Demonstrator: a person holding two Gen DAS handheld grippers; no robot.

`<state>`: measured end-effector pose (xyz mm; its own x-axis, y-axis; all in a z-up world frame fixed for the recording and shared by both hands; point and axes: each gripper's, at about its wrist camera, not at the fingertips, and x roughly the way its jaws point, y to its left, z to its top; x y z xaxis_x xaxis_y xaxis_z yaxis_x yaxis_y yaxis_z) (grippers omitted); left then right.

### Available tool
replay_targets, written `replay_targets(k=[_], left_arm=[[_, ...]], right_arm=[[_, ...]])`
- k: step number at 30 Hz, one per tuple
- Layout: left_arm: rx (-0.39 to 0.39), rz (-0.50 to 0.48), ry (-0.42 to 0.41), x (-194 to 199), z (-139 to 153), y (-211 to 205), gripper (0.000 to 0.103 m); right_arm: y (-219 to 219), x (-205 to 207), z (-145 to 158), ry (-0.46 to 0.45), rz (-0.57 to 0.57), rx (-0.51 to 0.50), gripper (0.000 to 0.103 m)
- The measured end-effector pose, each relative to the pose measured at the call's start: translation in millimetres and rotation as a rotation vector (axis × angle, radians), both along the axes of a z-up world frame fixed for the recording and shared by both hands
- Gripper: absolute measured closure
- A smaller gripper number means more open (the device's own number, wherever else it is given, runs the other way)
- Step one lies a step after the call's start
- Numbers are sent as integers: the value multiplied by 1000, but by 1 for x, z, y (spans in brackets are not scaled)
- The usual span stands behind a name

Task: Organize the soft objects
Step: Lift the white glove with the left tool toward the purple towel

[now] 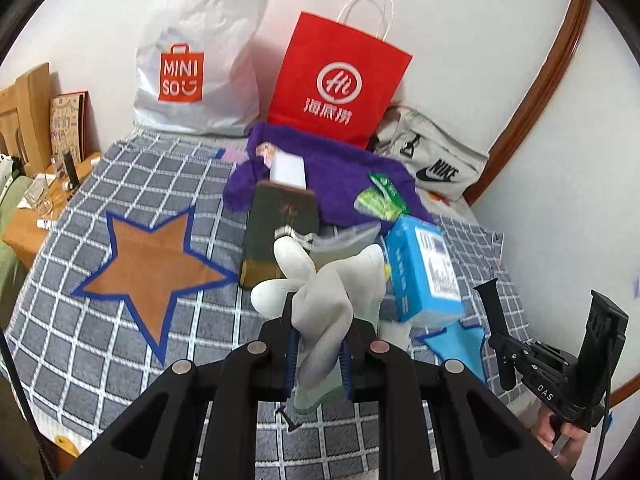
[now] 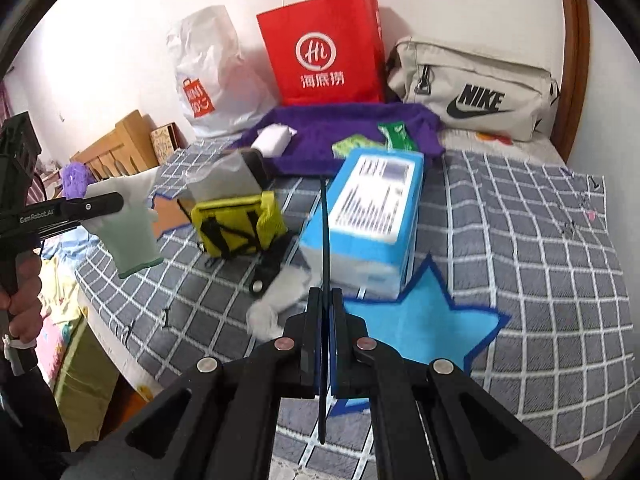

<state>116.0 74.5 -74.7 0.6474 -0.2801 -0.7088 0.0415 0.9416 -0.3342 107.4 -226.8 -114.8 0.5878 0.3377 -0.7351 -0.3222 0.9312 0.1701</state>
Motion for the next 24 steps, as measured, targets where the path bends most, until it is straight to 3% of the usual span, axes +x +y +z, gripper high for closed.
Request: replay_targets(k=[11,24], left_arm=[[12,19,-20,40,25,5,86],[0,67,2,101,31,21,86]], right_arm=[[-1,49,41,-65,-12,-7,100],[6,131,52,-63,-3,-5,100]])
